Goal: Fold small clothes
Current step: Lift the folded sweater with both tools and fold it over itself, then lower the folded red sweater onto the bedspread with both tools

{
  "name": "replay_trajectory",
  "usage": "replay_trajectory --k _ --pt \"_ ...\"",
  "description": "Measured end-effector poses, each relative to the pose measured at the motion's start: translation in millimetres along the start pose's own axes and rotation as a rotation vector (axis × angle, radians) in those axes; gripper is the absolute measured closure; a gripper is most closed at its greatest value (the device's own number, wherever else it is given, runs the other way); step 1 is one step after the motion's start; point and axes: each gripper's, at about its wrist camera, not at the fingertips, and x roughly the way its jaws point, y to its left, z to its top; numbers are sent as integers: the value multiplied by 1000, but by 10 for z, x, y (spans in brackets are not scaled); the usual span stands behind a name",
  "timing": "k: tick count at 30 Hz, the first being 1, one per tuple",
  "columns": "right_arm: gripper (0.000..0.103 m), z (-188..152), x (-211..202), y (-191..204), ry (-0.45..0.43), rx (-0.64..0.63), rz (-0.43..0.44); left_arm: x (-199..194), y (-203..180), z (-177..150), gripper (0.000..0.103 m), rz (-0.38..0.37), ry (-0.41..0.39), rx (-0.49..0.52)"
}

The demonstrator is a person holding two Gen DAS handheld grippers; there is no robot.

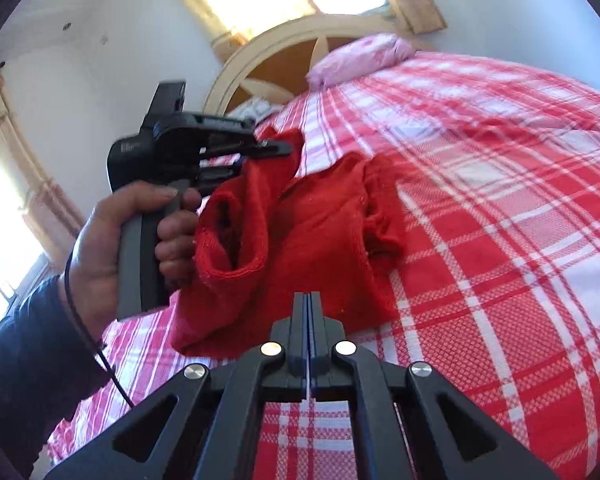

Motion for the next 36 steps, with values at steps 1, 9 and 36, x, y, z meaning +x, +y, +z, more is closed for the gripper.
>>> replay_trajectory --k 1,9,36 --pt "102 15 -14 -9 -9 14 23 -1 16 7 90 0 -1 -5" --pt "102 115 -22 202 -3 -34 27 28 -38 -8 90 39 -13 21" --pt "100 306 -250 275 -133 -202 -221 64 -60 -118 90 75 -5 68"
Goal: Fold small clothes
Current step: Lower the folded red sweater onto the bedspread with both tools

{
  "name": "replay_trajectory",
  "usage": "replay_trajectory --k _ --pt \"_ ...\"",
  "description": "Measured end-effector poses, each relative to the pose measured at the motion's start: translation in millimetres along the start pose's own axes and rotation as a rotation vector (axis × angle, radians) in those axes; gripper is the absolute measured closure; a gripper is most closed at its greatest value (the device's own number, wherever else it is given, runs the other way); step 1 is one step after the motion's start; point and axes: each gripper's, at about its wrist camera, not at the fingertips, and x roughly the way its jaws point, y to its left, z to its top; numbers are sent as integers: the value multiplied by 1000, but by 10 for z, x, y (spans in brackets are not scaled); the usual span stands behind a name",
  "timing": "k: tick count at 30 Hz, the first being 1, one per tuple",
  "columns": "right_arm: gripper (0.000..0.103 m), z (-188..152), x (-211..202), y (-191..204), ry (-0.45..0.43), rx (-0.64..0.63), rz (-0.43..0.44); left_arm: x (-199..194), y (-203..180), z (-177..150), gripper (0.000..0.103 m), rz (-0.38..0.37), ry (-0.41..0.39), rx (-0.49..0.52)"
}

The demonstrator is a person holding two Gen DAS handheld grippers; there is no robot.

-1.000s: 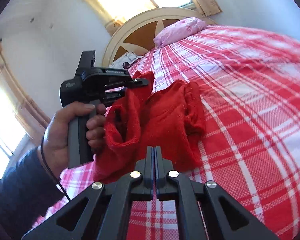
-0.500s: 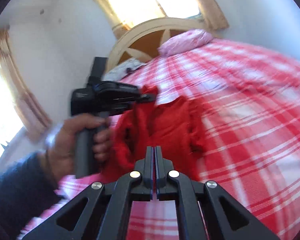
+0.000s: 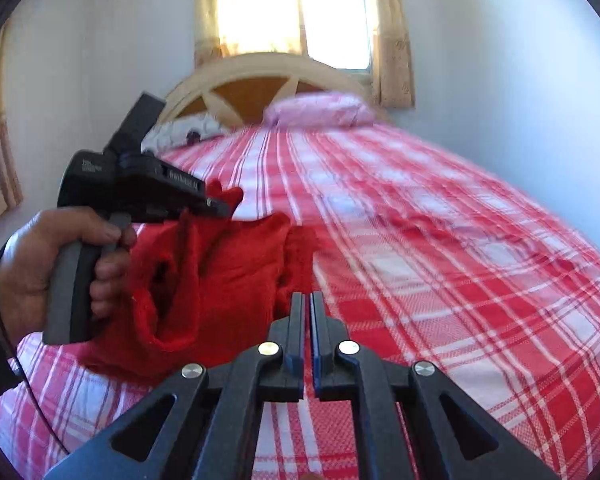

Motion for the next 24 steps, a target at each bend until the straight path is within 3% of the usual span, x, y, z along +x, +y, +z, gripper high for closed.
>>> replay_trajectory --k 2,6,9,11,13,15,17,18,20,21,24 --pt "100 36 -205 -52 -130 68 108 12 8 -4 90 -3 4 -1" --pt "100 35 -71 -137 -59 75 104 -8 15 -10 90 -11 0 -9" --pt "100 -6 -185 -186 -121 108 144 -15 15 -17 90 -14 -1 -6" --pt "100 23 -349 -69 -208 36 86 -12 23 -22 90 -17 1 -8" --pt "100 31 -377 87 -217 -75 -3 -9 30 -24 90 -21 3 -11" --pt "100 46 -426 85 -246 -79 -13 -11 30 -26 90 -23 3 -11" --pt "100 -39 -416 9 -382 -103 -58 -9 32 -25 90 -23 7 -11" --pt "100 -104 -248 -70 -380 -118 -104 -15 32 -25 90 -25 6 -13" --pt "99 -117 163 -351 -127 -32 -158 -32 24 -37 90 -32 5 -9" --pt "99 -103 229 -491 -80 32 -132 -41 15 -42 90 -33 4 0" --pt "99 -71 6 -553 -203 65 -34 -34 14 -49 90 -29 5 17"
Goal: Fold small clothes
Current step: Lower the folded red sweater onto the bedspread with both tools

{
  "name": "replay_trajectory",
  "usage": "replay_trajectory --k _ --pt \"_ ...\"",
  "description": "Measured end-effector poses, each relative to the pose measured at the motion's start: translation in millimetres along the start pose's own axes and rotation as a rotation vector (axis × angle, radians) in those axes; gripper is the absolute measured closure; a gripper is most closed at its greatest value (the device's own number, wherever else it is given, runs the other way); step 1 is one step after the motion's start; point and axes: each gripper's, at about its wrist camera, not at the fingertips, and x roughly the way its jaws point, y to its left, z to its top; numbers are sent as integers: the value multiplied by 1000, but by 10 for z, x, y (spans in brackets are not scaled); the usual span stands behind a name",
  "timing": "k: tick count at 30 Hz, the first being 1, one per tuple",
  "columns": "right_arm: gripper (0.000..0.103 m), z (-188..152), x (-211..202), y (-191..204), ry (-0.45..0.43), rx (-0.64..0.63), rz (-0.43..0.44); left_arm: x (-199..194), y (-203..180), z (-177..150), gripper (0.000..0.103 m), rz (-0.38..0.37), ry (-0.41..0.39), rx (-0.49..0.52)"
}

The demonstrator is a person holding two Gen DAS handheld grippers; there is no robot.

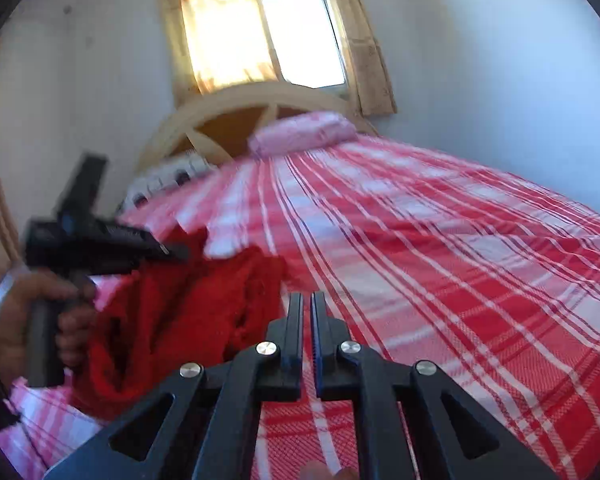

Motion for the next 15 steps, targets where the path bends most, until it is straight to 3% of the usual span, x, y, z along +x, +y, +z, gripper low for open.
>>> replay_trajectory --k 4,6,8,9,11,12,13,15 --pt "99 40 -172 -30 -93 48 78 14 13 -9 90 -7 4 -17" --pt "99 60 -124 -137 -82 93 118 6 -9 -12 90 0 0 -2" --pt "98 74 -105 -169 -74 87 38 3 -5 -9 90 -2 -1 -3" --pt "98 66 -93 -224 -71 118 46 4 2 -9 90 -3 0 -4" --pt "98 47 26 -278 17 150 11 8 8 -10 90 -3 0 -5" --pt "98 27 150 -291 111 161 45 10 9 -10 90 -4 1 -7" --pt "98 1 212 -301 146 170 92 11 6 -11 90 -4 1 -6" --pt "98 -23 225 -298 139 188 149 11 4 -11 90 -3 -1 -2"
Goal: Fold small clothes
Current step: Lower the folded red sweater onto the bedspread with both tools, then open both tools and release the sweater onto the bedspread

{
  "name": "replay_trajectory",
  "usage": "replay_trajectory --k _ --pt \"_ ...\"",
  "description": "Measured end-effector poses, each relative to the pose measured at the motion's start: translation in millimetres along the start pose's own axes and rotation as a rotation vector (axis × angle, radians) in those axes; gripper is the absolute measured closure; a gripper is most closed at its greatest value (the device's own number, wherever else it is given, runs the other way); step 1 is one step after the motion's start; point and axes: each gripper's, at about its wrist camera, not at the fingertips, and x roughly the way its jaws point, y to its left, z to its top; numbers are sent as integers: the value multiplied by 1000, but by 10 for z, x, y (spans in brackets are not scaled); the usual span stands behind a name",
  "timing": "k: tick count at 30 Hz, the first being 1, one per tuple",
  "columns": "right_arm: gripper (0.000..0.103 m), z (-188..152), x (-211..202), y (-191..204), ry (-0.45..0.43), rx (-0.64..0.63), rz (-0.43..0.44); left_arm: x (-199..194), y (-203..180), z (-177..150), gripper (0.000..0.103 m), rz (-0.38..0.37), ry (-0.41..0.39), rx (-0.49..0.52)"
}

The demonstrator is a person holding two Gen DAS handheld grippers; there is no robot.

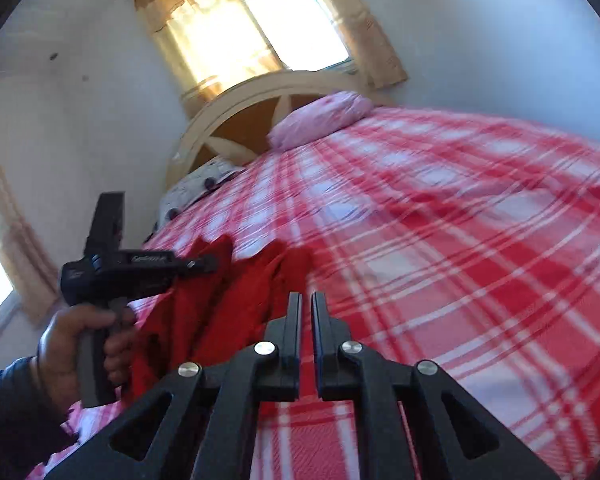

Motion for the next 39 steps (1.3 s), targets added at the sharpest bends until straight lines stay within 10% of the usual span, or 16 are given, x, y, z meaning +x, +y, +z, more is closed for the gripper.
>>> replay_trajectory --k 8,11,20,25,26,27,28,29,39 --pt "98 33 -9 247 -14 -140 385 2 23 -8 90 -8 -1 -8" --pt "98 33 -56 266 -90 -117 119 6 22 -13 90 -11 -4 -6" --pt "97 -2 -140 321 -128 -169 48 11 1 -22 90 -5 -5 4" --pt "95 -48 178 386 34 -201 -125 9 2 -23 90 -7 -6 3" --pt "92 -82 203 402 43 -217 -82 9 4 -22 90 -8 -6 4" --pt "69 -91 189 409 40 -220 -35 6 2 -21 90 -8 -7 7" --pt "11 -72 141 396 22 -207 -17 2 -1 -21 90 -8 -9 10" --pt "3 -50 83 367 -14 -191 16 2 2 -19 90 -11 -11 8" --pt "1 -82 155 680 20 -331 4 -29 -31 28 90 5 0 31"
